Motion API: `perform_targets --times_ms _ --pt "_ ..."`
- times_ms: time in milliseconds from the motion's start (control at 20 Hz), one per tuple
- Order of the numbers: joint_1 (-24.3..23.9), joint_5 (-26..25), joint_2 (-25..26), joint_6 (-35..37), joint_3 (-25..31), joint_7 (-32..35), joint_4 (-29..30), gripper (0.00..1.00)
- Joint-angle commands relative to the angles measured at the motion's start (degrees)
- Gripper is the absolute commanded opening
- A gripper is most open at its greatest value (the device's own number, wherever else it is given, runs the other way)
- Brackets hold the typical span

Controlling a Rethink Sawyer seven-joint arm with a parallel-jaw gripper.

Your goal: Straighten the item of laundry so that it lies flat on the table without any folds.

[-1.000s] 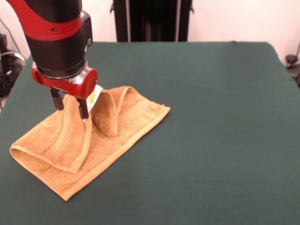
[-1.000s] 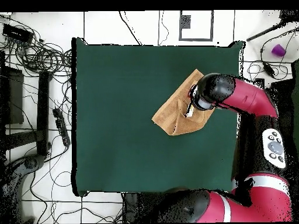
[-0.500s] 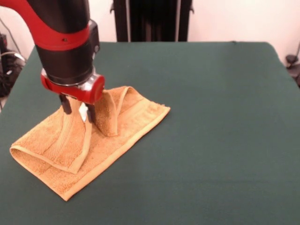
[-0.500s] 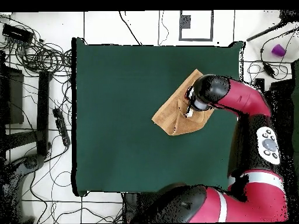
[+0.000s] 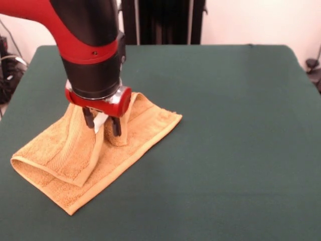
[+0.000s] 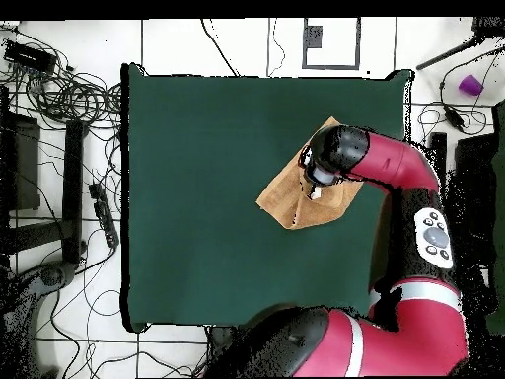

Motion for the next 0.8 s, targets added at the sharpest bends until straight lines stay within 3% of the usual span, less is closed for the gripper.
perform_targets --times_ms 50,800 --pt "0.6 1.4 1.8 -9.7 8.9 1.7 10.7 1.00" --pt "-1.8 -1.7 2.0 -7.4 8.8 -3.6 10.5 1.00"
